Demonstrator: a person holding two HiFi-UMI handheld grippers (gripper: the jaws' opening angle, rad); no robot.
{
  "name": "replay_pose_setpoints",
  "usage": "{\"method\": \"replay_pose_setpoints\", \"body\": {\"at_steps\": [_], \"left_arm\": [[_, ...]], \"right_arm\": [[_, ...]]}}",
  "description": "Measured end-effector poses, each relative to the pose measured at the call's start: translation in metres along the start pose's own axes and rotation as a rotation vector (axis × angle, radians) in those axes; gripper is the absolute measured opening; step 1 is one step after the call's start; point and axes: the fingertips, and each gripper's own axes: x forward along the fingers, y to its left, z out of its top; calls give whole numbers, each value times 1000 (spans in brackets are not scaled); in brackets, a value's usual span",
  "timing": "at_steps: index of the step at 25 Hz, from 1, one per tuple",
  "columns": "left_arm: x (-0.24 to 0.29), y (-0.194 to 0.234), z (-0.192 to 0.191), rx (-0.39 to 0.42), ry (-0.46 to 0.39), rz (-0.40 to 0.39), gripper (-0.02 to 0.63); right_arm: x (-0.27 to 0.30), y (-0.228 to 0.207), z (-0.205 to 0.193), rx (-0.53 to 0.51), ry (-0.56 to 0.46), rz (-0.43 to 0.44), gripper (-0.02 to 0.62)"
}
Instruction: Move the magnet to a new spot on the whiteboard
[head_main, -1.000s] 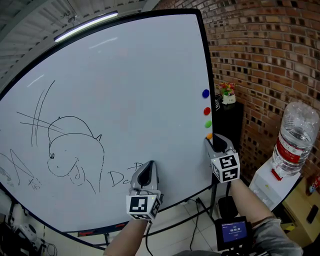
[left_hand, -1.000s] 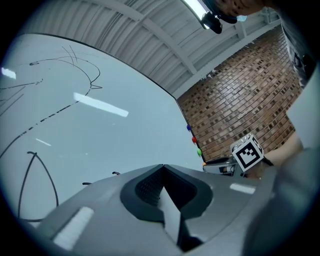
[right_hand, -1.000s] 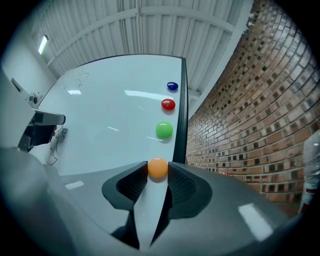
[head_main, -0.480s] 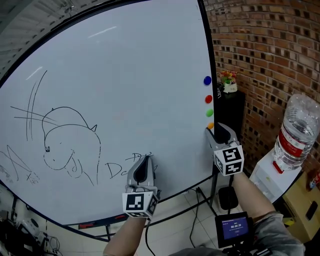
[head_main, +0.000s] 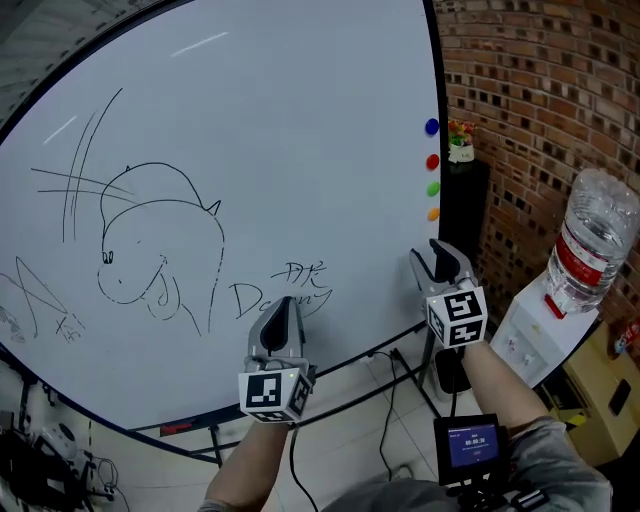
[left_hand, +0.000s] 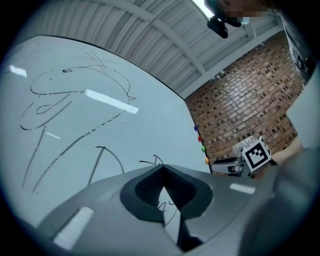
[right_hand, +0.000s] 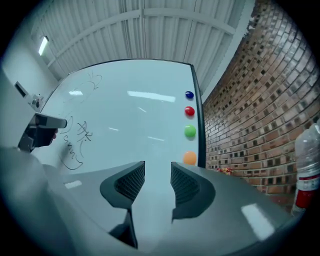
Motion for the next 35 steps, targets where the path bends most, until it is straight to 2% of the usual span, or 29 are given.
{"method": "replay_pose_setpoints", "body": {"at_steps": [8, 16, 18, 26, 32, 35], "left_arm": [[-108, 64, 11, -24, 30, 83, 0], [-224, 111, -5, -58, 107, 153, 0], [-246, 115, -9, -63, 127, 156, 0], [-309, 101, -17, -43, 181, 202, 0], [-337, 72, -19, -12, 202, 219, 0], [-351, 65, -32, -29, 229, 244, 0]], "right_arm": [[-45, 136, 17, -1, -1, 98, 127], [-114, 251, 31, 41, -10, 118, 15], [-130, 271, 33, 58, -2, 122, 6], [-177, 318, 33, 143, 33, 174, 6], [-209, 322, 21, 178, 79, 221, 6], [-227, 319, 8, 187, 89, 238, 5]]}}
